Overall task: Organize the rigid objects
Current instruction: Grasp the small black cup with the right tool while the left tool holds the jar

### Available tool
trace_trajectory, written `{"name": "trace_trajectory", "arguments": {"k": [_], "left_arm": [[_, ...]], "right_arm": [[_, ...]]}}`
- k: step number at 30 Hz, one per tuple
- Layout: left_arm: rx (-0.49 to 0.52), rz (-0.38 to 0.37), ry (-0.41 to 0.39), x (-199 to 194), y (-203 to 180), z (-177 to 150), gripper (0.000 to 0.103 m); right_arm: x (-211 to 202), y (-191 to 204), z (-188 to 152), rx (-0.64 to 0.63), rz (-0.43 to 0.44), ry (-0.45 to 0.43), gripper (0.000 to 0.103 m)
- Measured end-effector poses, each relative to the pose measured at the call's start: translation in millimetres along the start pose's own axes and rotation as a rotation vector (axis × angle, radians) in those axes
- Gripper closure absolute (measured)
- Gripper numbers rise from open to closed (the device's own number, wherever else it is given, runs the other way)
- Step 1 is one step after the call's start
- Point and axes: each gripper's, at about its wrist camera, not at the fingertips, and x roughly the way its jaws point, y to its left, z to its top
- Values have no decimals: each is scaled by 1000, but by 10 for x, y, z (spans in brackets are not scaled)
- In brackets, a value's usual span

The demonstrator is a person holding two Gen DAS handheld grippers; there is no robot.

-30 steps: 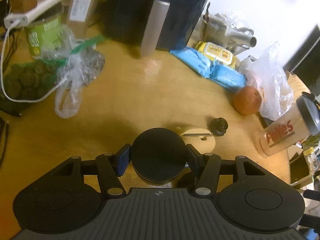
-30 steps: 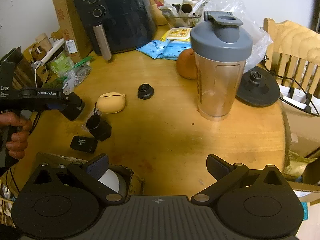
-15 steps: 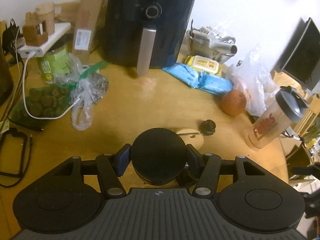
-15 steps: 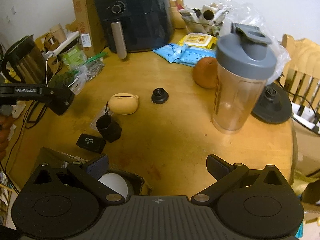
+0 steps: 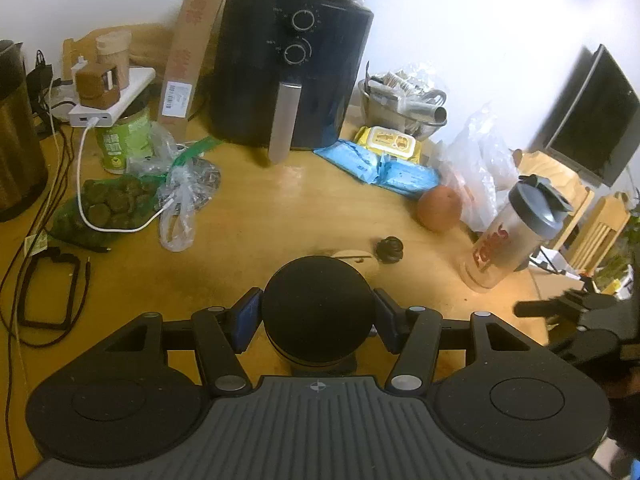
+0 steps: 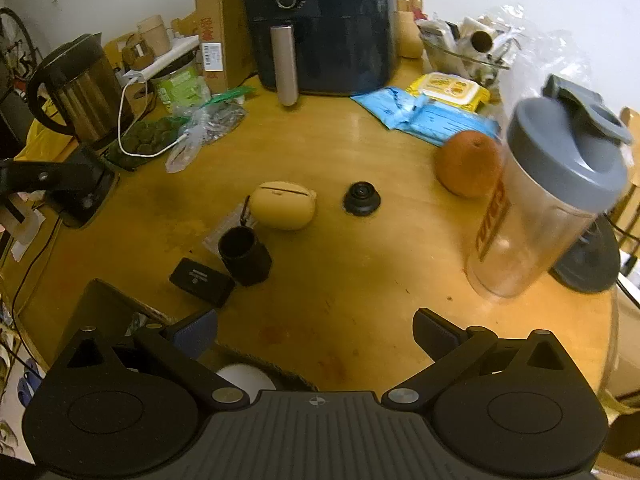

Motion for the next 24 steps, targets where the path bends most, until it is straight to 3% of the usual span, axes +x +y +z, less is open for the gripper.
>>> {"name": "trace_trajectory", "arguments": {"k": [22, 24], "left_arm": [[-123, 47, -18, -503, 160, -389, 46], [-138, 58, -18, -537, 189, -426, 46]], "right_arm": [[623, 506, 424, -221, 125, 47, 0], [705, 561, 453, -251, 128, 55, 4]]}}
